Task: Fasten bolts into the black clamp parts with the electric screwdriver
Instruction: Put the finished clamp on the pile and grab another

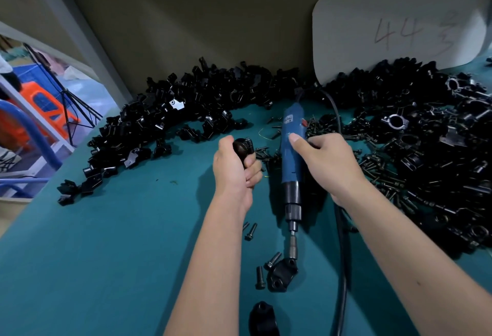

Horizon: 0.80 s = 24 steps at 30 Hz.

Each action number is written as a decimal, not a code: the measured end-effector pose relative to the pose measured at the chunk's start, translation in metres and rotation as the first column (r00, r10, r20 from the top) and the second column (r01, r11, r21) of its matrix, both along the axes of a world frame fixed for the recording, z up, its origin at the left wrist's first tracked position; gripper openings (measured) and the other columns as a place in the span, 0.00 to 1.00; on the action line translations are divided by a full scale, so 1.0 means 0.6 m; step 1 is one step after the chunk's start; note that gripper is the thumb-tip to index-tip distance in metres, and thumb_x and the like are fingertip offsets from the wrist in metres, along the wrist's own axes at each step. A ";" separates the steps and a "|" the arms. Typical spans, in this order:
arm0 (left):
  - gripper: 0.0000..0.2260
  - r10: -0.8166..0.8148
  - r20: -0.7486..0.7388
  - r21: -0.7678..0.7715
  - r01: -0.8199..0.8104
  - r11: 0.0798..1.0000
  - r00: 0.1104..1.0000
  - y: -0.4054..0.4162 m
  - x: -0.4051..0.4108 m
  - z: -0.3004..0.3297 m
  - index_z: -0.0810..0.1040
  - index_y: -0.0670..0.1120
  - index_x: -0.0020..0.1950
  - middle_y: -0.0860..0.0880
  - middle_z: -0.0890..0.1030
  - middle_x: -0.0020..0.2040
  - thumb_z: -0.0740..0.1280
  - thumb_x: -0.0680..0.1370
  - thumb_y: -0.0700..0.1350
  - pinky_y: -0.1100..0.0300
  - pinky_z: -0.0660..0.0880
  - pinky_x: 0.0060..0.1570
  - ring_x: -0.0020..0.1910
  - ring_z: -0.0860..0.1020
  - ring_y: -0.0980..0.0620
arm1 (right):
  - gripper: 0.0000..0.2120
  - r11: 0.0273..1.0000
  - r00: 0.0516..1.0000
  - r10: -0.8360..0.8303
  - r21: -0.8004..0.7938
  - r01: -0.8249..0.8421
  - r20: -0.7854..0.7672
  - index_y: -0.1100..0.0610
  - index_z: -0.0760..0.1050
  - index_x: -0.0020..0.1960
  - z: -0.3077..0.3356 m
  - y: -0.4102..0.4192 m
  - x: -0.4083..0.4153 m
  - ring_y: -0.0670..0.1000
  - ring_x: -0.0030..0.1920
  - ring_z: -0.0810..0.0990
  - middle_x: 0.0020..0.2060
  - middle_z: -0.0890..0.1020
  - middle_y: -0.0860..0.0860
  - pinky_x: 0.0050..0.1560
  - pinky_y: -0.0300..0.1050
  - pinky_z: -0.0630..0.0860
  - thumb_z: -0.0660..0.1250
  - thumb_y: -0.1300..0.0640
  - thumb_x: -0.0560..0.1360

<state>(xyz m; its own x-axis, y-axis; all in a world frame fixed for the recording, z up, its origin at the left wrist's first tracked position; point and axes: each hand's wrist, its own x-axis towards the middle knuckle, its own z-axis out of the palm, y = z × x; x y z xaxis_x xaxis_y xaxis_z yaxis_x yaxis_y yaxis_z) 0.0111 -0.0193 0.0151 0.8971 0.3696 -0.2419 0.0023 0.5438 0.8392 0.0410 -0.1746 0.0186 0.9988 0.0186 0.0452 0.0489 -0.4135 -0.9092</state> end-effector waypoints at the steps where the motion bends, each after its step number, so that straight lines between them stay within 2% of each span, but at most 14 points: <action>1: 0.11 0.061 -0.007 0.074 -0.060 0.995 0.998 -0.001 0.000 0.000 0.65 0.45 0.46 0.50 0.65 0.28 0.55 0.85 0.50 0.63 0.55 0.19 0.21 0.59 0.55 | 0.29 0.997 0.998 -0.015 -0.076 0.020 0.063 0.56 0.64 0.30 0.003 0.000 -0.001 0.47 0.20 0.59 0.20 0.63 0.45 0.22 0.37 0.58 0.70 0.41 0.79; 3: 0.10 0.191 -0.013 0.215 -0.184 0.959 0.981 -0.002 -0.001 -0.002 0.67 0.46 0.48 0.50 0.67 0.31 0.57 0.84 0.51 0.63 0.59 0.21 0.24 0.62 0.54 | 0.30 0.974 0.986 -0.011 -0.220 0.048 0.165 0.60 0.67 0.29 0.008 0.001 -0.003 0.49 0.21 0.60 0.21 0.65 0.52 0.23 0.39 0.60 0.73 0.38 0.75; 5: 0.09 0.269 0.020 0.272 -0.264 0.925 0.963 -0.003 -0.001 -0.002 0.68 0.51 0.45 0.48 0.66 0.34 0.57 0.84 0.50 0.62 0.59 0.23 0.26 0.62 0.54 | 0.30 0.951 0.976 -0.001 -0.301 0.067 0.217 0.65 0.76 0.33 0.011 0.001 -0.005 0.54 0.24 0.68 0.24 0.75 0.60 0.28 0.46 0.73 0.75 0.38 0.74; 7: 0.12 0.297 0.059 0.324 -0.300 0.897 0.953 -0.001 -0.001 -0.004 0.66 0.50 0.42 0.47 0.65 0.35 0.57 0.85 0.50 0.61 0.59 0.24 0.27 0.61 0.54 | 0.23 0.946 0.970 -0.001 -0.315 0.080 0.242 0.65 0.82 0.39 0.015 -0.004 -0.004 0.59 0.29 0.76 0.30 0.82 0.61 0.37 0.51 0.82 0.77 0.43 0.74; 8: 0.13 0.296 0.081 0.354 -0.305 0.884 0.952 -0.002 0.000 -0.005 0.64 0.49 0.41 0.48 0.65 0.35 0.57 0.85 0.50 0.60 0.59 0.25 0.28 0.60 0.53 | 0.19 0.956 0.973 0.004 -0.288 0.064 0.230 0.63 0.83 0.40 0.017 -0.009 -0.003 0.56 0.28 0.79 0.30 0.83 0.59 0.38 0.51 0.83 0.78 0.47 0.75; 11: 0.14 0.267 0.149 0.444 -0.306 0.842 0.952 -0.009 0.001 -0.004 0.62 0.47 0.41 0.49 0.63 0.33 0.57 0.85 0.49 0.56 0.58 0.27 0.29 0.59 0.52 | 0.05 0.990 0.991 -0.007 -0.141 0.026 0.132 0.54 0.84 0.42 0.020 -0.027 -0.002 0.46 0.27 0.84 0.28 0.84 0.50 0.34 0.38 0.83 0.78 0.58 0.75; 12: 0.14 0.249 0.173 0.475 -0.302 0.826 0.953 -0.014 0.000 -0.003 0.63 0.47 0.41 0.48 0.64 0.34 0.57 0.84 0.50 0.55 0.59 0.28 0.29 0.60 0.52 | 0.06 0.986 0.990 -0.020 -0.160 0.042 0.141 0.53 0.84 0.43 0.019 -0.032 -0.002 0.45 0.28 0.84 0.29 0.84 0.49 0.34 0.36 0.82 0.78 0.61 0.75; 14: 0.13 0.200 0.211 0.527 -0.283 0.801 0.957 -0.026 -0.002 0.002 0.65 0.48 0.41 0.50 0.66 0.34 0.58 0.82 0.53 0.53 0.60 0.29 0.30 0.62 0.51 | 0.05 0.958 0.983 -0.030 -0.275 0.080 0.179 0.55 0.85 0.46 0.014 -0.044 0.002 0.49 0.32 0.85 0.32 0.84 0.50 0.38 0.42 0.84 0.76 0.64 0.74; 15: 0.13 0.172 0.223 0.547 -0.269 0.793 0.959 -0.034 -0.004 0.005 0.66 0.49 0.41 0.52 0.66 0.33 0.59 0.81 0.55 0.53 0.60 0.30 0.31 0.63 0.51 | 0.04 0.934 0.983 -0.019 -0.347 0.083 0.183 0.57 0.85 0.47 0.013 -0.051 0.003 0.53 0.34 0.84 0.34 0.83 0.52 0.39 0.45 0.84 0.75 0.64 0.74; 17: 0.13 0.101 0.237 0.593 -0.226 0.773 0.966 -0.047 -0.006 0.012 0.67 0.53 0.40 0.56 0.67 0.31 0.59 0.80 0.58 0.51 0.62 0.31 0.32 0.65 0.50 | 0.06 0.886 0.988 0.009 -0.459 0.065 0.156 0.56 0.86 0.50 0.012 -0.063 0.006 0.52 0.35 0.82 0.36 0.83 0.51 0.39 0.44 0.80 0.76 0.61 0.73; 20: 0.14 -0.028 0.223 0.677 -0.134 0.724 0.974 -0.068 -0.009 0.023 0.68 0.56 0.39 0.55 0.68 0.32 0.60 0.79 0.63 0.46 0.66 0.35 0.35 0.68 0.48 | 0.02 0.911 0.978 -0.031 -0.397 0.113 0.208 0.51 0.86 0.47 0.018 -0.088 0.006 0.45 0.35 0.80 0.36 0.81 0.45 0.41 0.38 0.78 0.76 0.57 0.75; 22: 0.15 -0.089 0.193 0.711 -0.077 0.699 0.977 -0.080 -0.012 0.029 0.69 0.58 0.38 0.57 0.69 0.32 0.60 0.79 0.65 0.46 0.68 0.36 0.35 0.70 0.49 | 0.08 0.944 0.962 -0.072 -0.295 0.151 0.263 0.49 0.82 0.40 0.024 -0.100 0.005 0.46 0.33 0.80 0.33 0.82 0.46 0.37 0.30 0.74 0.74 0.57 0.77; 23: 0.15 -0.119 0.177 0.722 -0.047 0.690 0.977 -0.087 -0.014 0.030 0.69 0.59 0.38 0.57 0.70 0.32 0.60 0.79 0.66 0.46 0.69 0.36 0.35 0.71 0.50 | 0.10 0.968 0.966 -0.080 -0.210 0.134 0.246 0.50 0.82 0.38 0.026 -0.106 0.004 0.48 0.32 0.81 0.32 0.83 0.48 0.36 0.31 0.75 0.72 0.56 0.78; 24: 0.15 -0.148 0.168 0.729 -0.021 0.684 0.975 -0.094 -0.015 0.030 0.69 0.58 0.38 0.57 0.70 0.31 0.60 0.79 0.66 0.46 0.71 0.35 0.34 0.72 0.50 | 0.11 0.990 0.978 -0.073 -0.101 0.095 0.197 0.51 0.82 0.39 0.030 -0.107 0.000 0.50 0.31 0.82 0.33 0.84 0.50 0.35 0.38 0.78 0.70 0.54 0.80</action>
<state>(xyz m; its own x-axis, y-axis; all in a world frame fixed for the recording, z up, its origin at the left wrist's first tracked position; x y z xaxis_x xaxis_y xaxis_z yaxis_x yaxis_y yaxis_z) 0.0020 -0.0759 0.0333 0.9204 0.2926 0.2592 -0.1963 -0.2275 0.9538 0.0409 -0.2388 0.0365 0.9697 -0.0494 0.2391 0.1793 -0.5202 -0.8350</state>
